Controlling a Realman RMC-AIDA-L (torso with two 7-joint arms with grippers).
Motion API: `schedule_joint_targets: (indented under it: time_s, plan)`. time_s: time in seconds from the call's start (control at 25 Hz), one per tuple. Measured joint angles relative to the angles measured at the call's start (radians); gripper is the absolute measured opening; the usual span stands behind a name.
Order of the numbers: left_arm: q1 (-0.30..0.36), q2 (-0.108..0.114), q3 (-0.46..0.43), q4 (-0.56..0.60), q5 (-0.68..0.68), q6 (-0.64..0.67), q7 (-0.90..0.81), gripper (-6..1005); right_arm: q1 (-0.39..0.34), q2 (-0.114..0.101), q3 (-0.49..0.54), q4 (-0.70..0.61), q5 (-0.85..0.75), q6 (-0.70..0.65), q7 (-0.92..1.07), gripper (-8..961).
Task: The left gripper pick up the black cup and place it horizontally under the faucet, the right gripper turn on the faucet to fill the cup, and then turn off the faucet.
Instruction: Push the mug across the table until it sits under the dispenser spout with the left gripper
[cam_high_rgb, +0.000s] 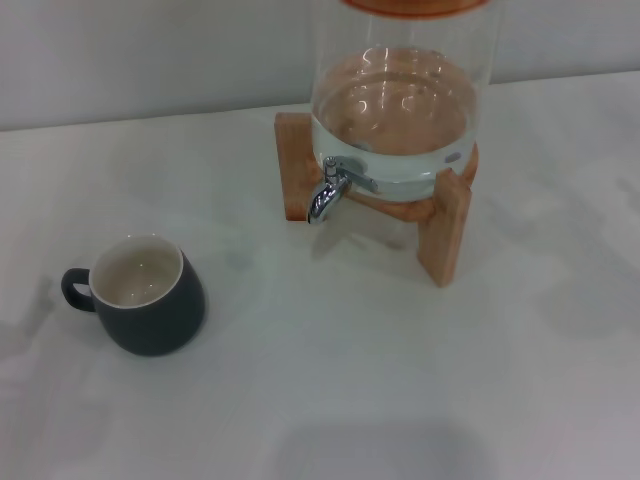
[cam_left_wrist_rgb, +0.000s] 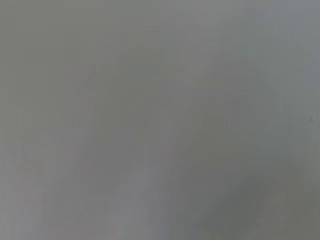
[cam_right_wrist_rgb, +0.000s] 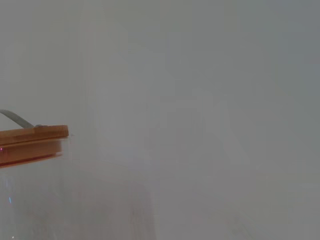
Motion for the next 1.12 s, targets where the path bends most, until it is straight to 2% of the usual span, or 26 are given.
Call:
schedule_joint_targets:
  time_s: [0.52, 0.8, 1.12]
  plan:
    - [0.000, 0.000, 0.000, -0.007, 0.000, 0.003, 0.012, 861, 0.009, -0.001, 0.000, 0.005, 0.000, -0.003, 0.003, 778]
    - [0.008, -0.005, 0.012, -0.085, 0.017, -0.008, 0.203, 862, 0.010, -0.005, 0.000, 0.006, 0.000, -0.007, 0.003, 778]
    - [0.030, -0.006, 0.012, -0.119, 0.047, -0.019, 0.276, 862, 0.014, -0.010, 0.001, 0.010, 0.000, -0.010, 0.003, 777]
